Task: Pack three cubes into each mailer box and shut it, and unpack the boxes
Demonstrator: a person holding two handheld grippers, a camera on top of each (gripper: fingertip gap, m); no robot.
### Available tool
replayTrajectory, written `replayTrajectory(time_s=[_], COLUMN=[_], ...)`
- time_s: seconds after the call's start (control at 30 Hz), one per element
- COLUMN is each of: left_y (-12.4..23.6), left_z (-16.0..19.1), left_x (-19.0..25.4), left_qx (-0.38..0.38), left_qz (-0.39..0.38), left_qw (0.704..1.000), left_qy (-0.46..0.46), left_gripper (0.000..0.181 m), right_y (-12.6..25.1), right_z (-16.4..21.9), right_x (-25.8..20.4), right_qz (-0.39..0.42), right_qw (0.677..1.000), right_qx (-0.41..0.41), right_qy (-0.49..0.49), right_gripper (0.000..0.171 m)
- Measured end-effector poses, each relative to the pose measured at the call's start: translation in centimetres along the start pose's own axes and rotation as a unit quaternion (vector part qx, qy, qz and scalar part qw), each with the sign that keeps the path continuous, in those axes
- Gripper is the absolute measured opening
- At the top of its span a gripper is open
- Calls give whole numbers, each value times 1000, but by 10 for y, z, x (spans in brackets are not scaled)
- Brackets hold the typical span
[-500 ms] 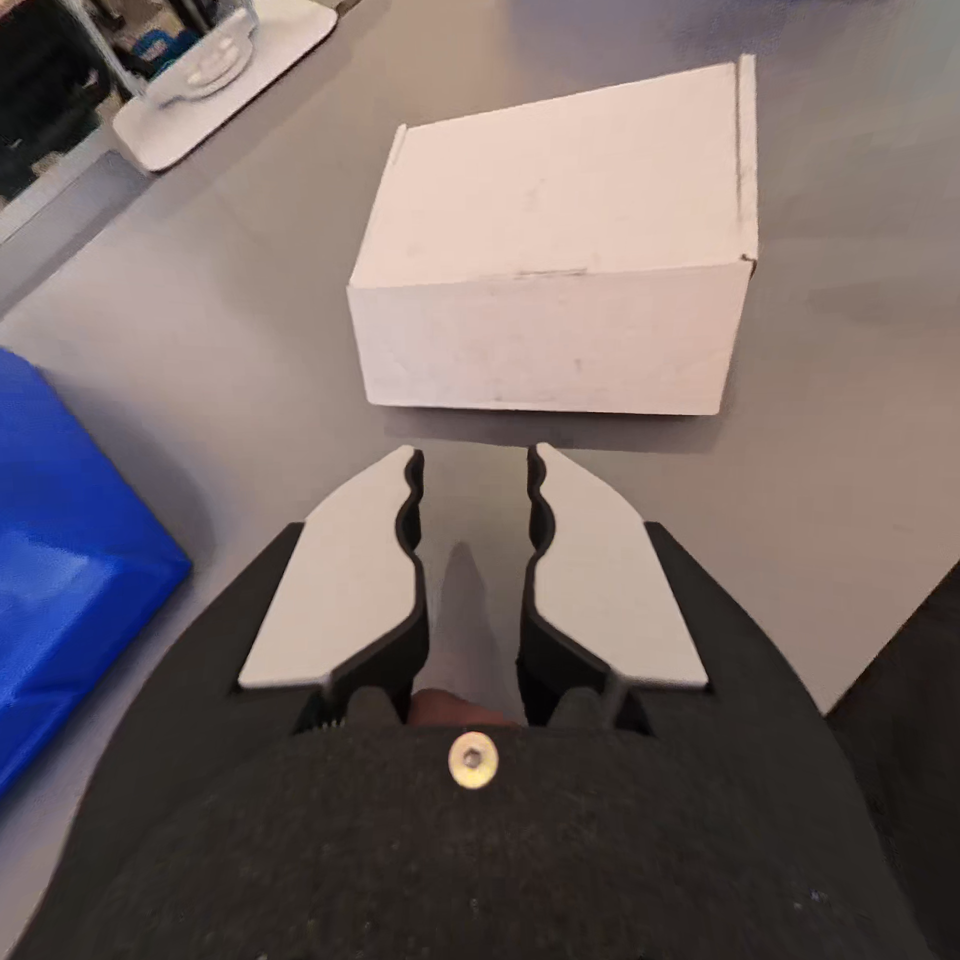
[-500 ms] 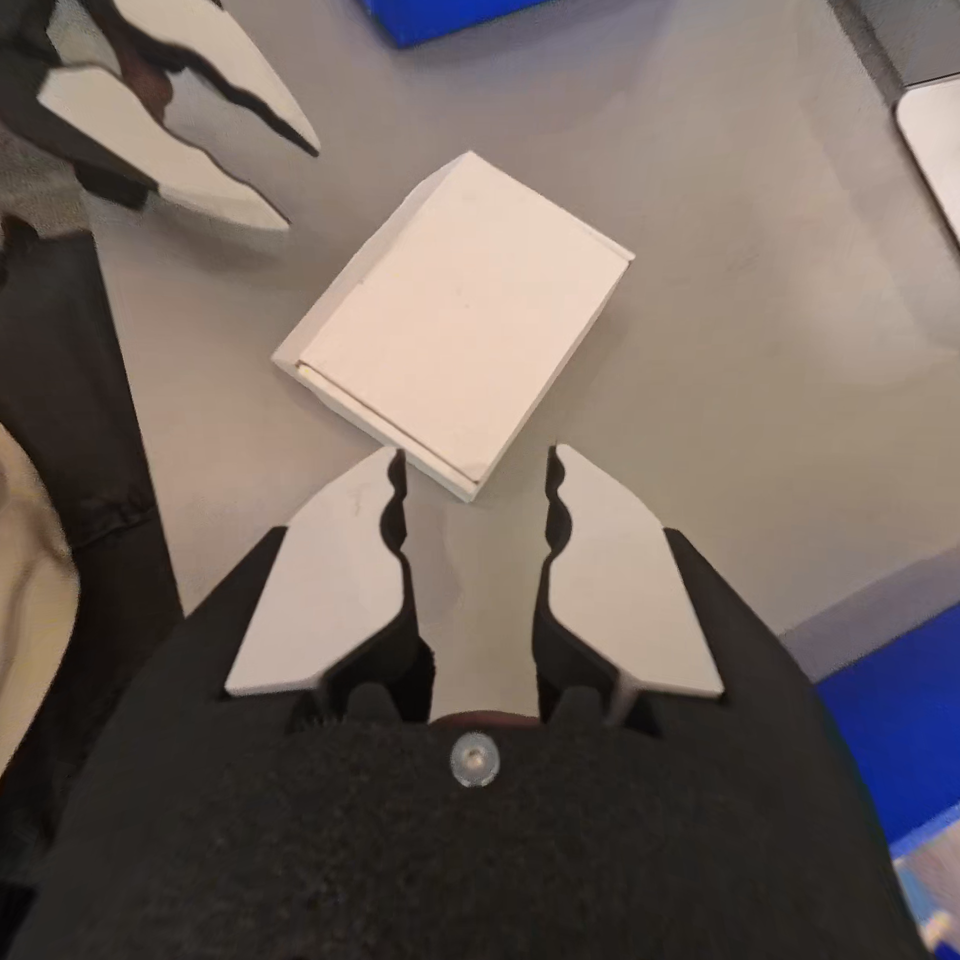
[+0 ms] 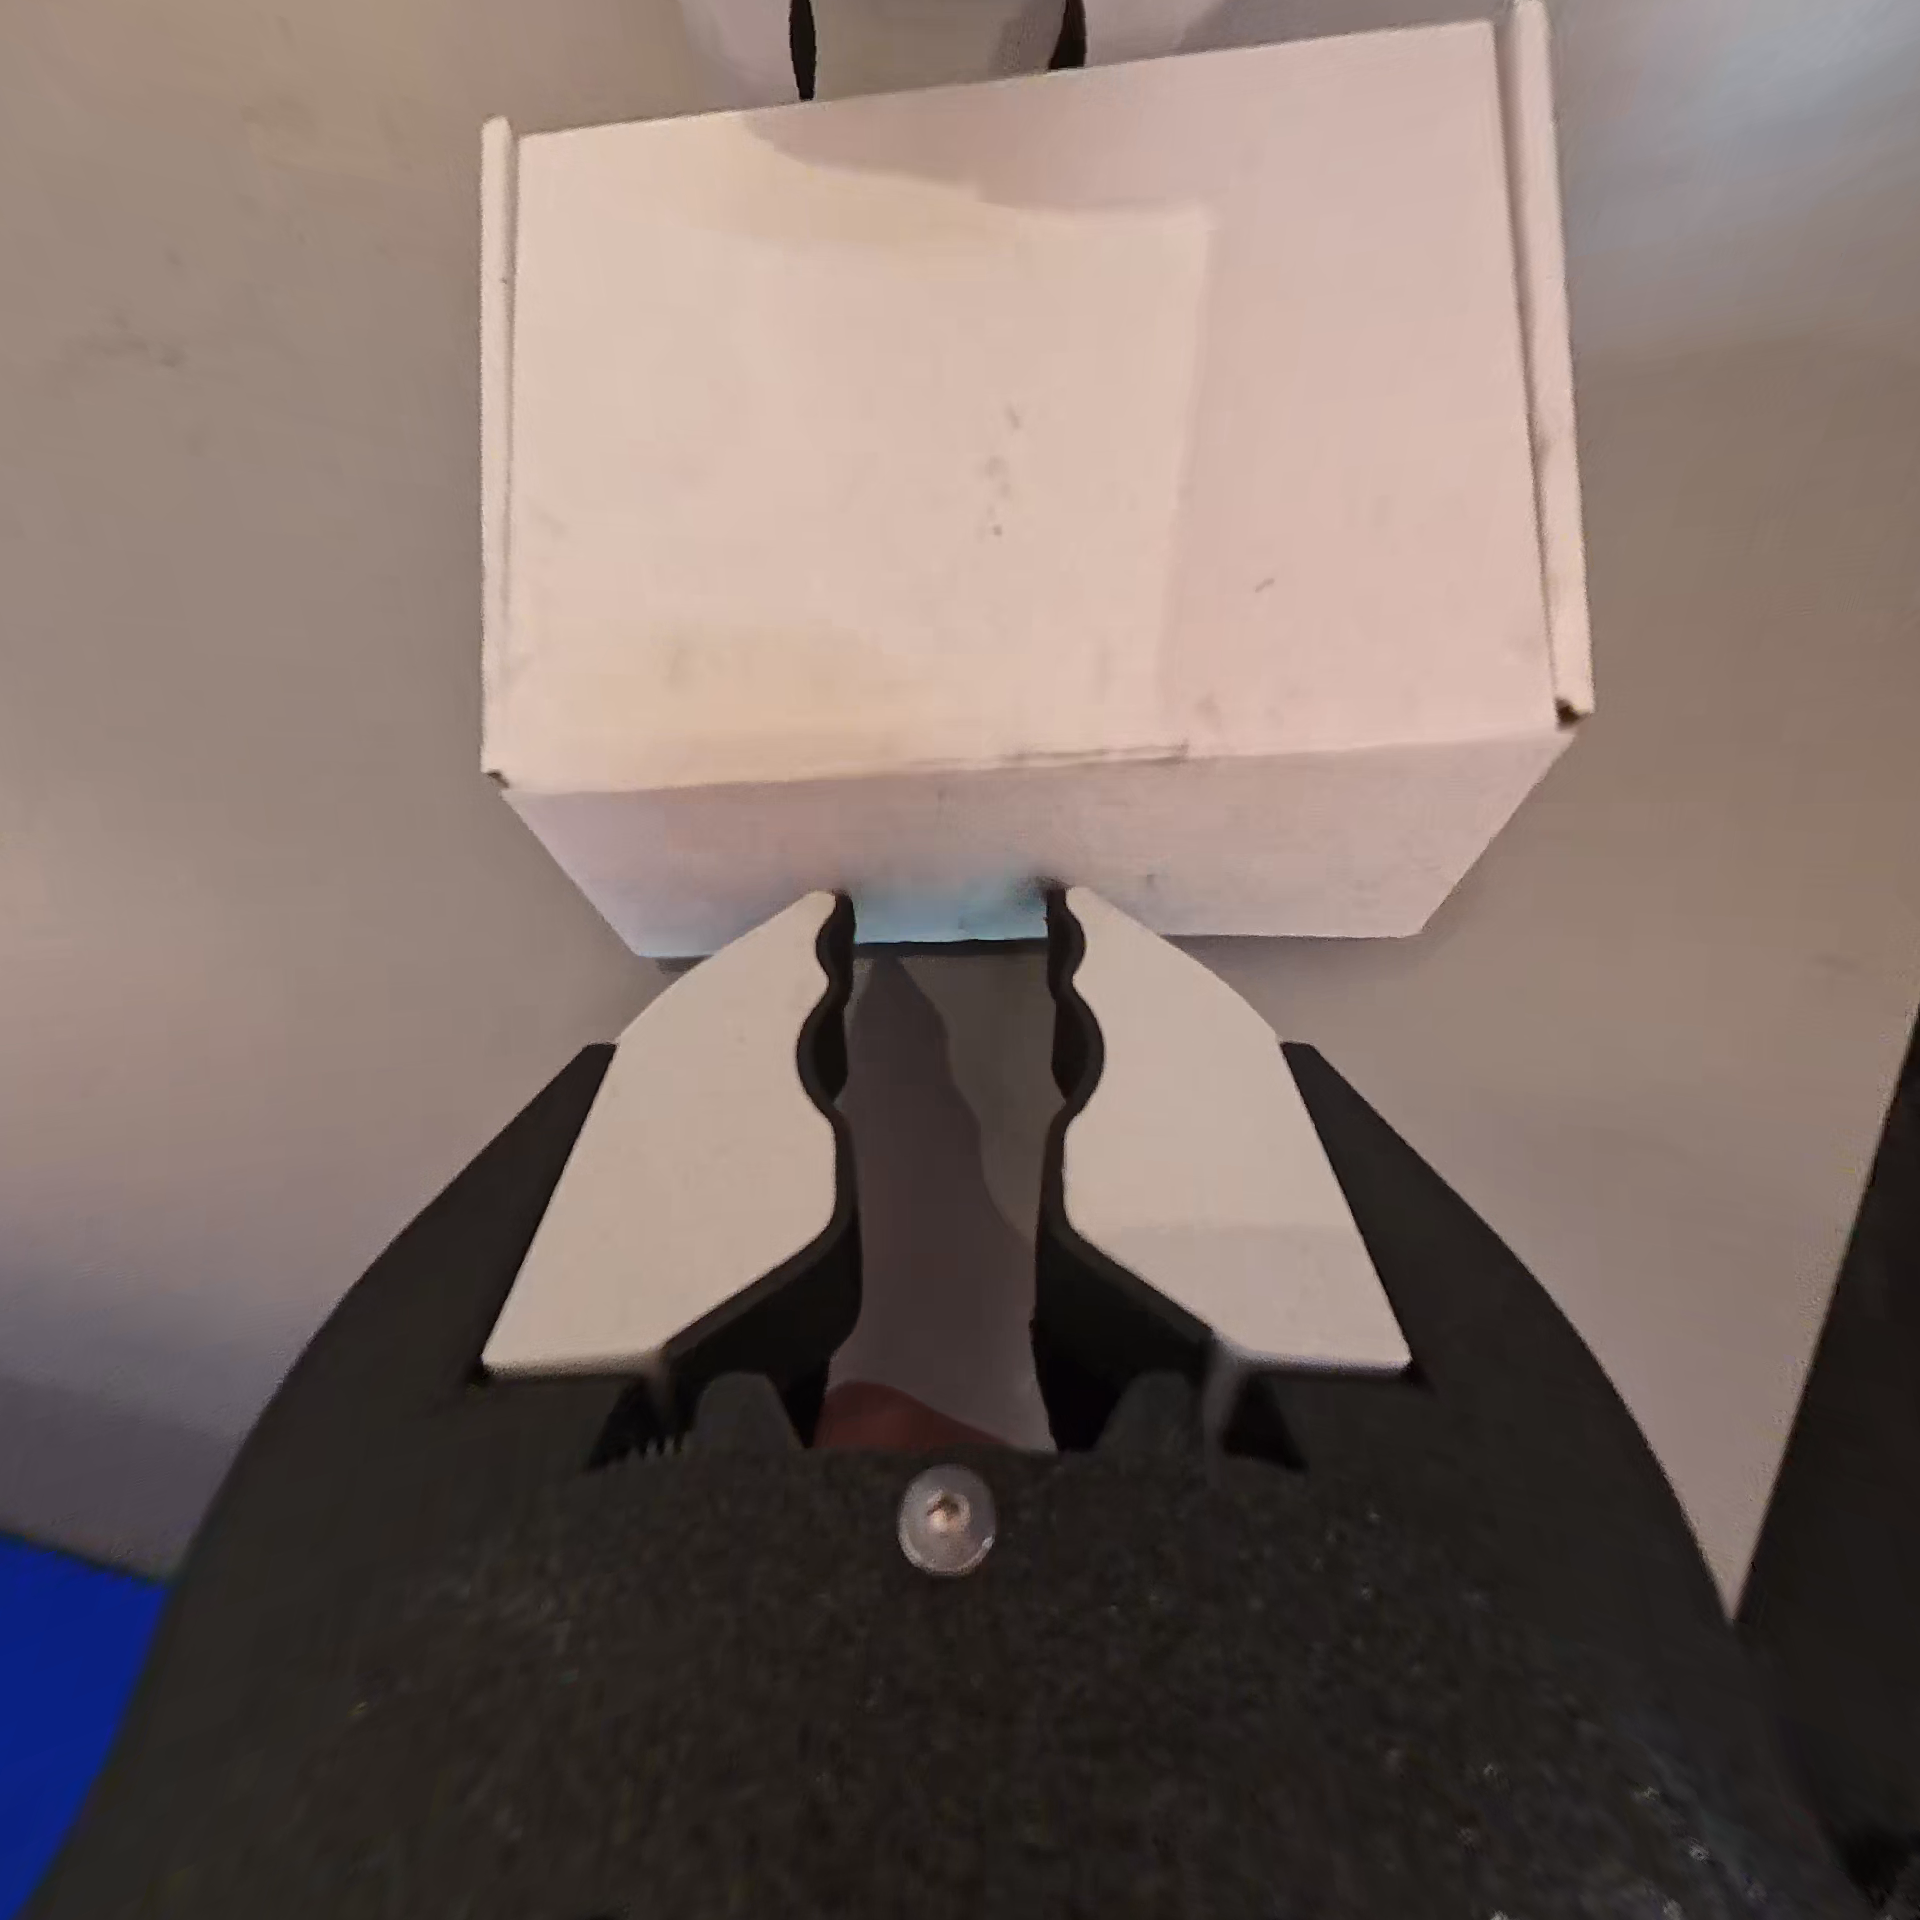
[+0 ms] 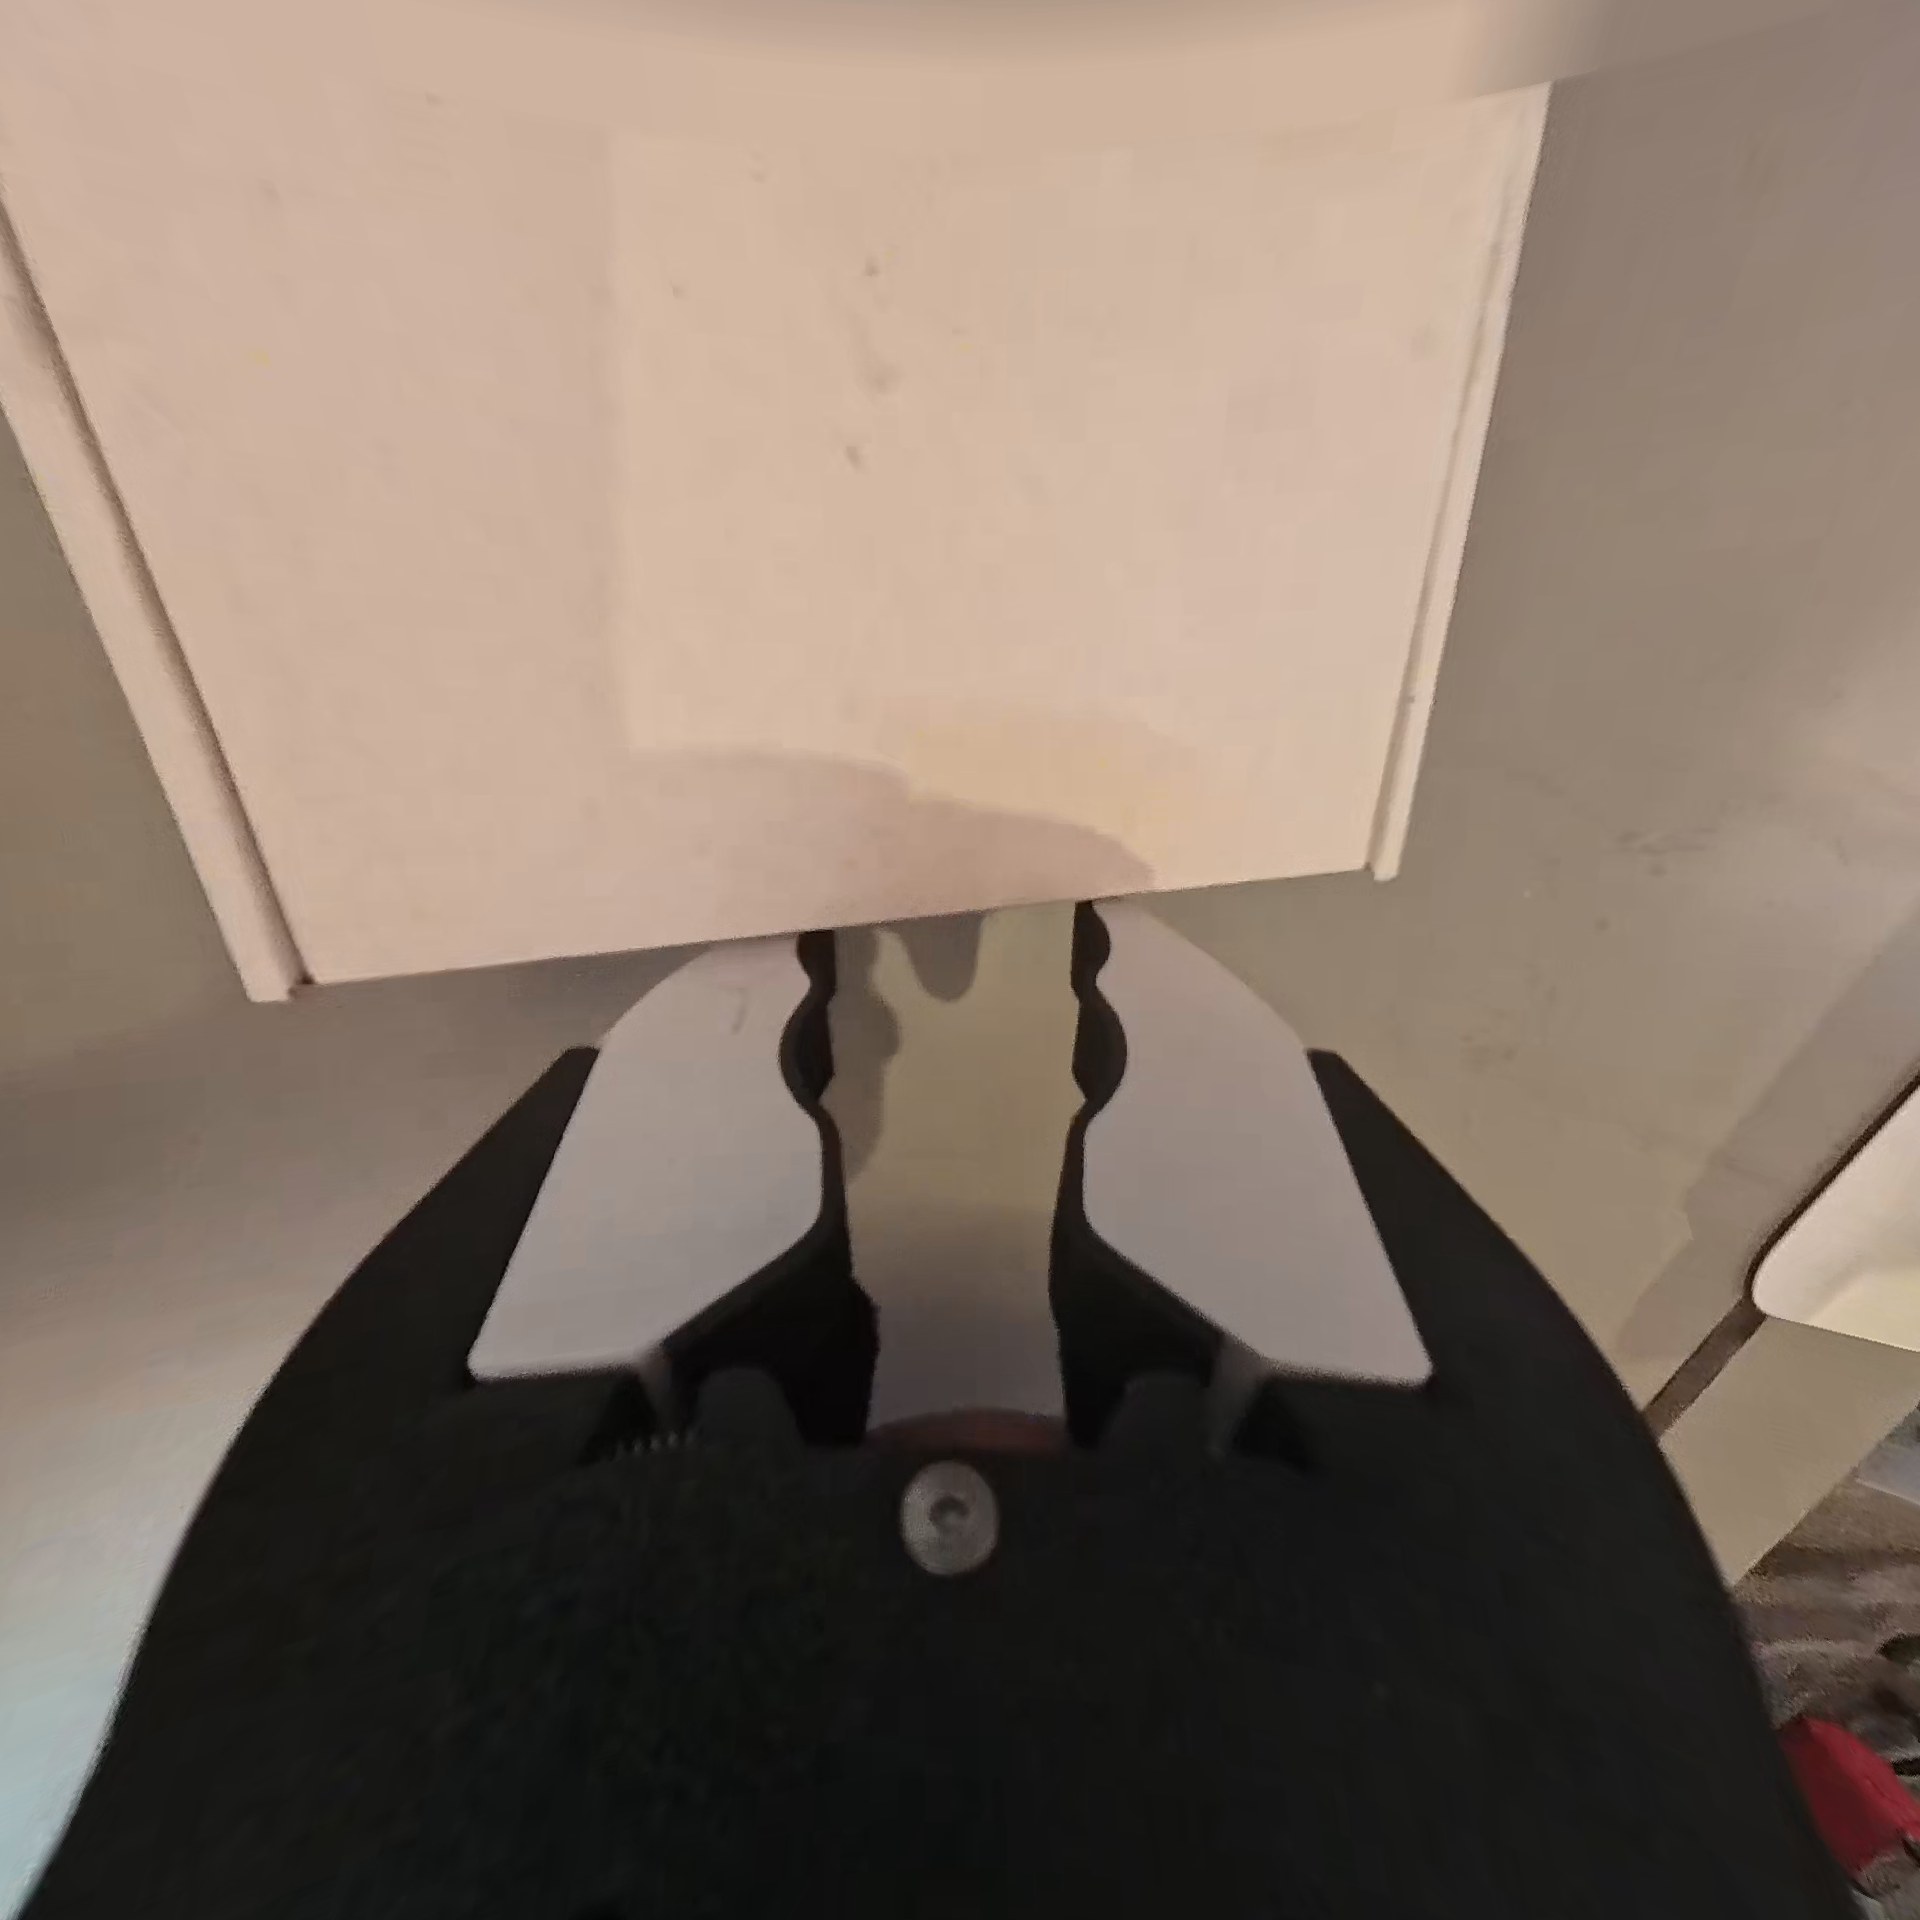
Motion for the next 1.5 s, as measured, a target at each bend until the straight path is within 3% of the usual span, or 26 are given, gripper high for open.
replayTrajectory(time_s=[0.03,0.17,0.33,0.47,0.57,0.63,0.7,0.73,0.9,0.93,0.97,1.07,1.17,1.4,1.47,1.5], left_y=[-4,-13,4,5,-10,-14,-17,-19,-21,-20,-16,1,5,-16,-20,-20], left_z=[-1,-7,2,9,10,6,3,2,0,2,3,5,3,-4,-5,-6], left_x=[0,1,12,45,56,55,54,55,51,49,46,20,-9,-40,-43,-43], left_qx=[4,17,38,39,21,17,19,23,17,22,27,45,58,13,13,14], left_qz=[0,-2,22,58,37,36,31,23,25,26,24,-20,-50,-60,-59,-56], left_qw=[1000,1000,999,997,999,999,999,999,999,999,999,997,993,995,996,996], left_qy=[1,0,17,12,19,25,33,30,27,31,33,59,88,75,71,71], left_gripper=[35,35,30,26,20,17,16,10,1,0,0,0,0,0,0,0], right_y=[0,-1,10,17,16,15,14,13,10,12,15,24,25,-2,-6,-6], right_z=[1,10,27,22,11,9,8,9,11,14,18,35,39,27,23,23], right_x=[0,0,-9,-33,-45,-47,-48,-49,-50,-49,-48,-33,-8,40,47,49], right_qz=[0,1,38,25,19,15,16,30,73,84,79,111,111,98,86,93], right_qw=[1000,1000,997,996,995,996,994,992,991,989,989,984,969,976,979,979], right_qx=[4,16,35,56,81,72,87,93,75,83,81,43,83,62,61,60], right_qy=[-2,-16,-48,-59,-55,-51,-67,-84,-88,-92,-91,-132,-204,-183,-175,-171], right_gripper=[43,47,44,42,42,23,15,0,0,6,24,23,18,21,2,0])
Point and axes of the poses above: each gripper's, where its closed fingertips meet, y back along the fingers, z out of its underside, x = y × z across the jaws, the point moved 10 cm from there along y, back along the fingers, and after that the axes turned 10 degrees about y, right-handed, at the moved point
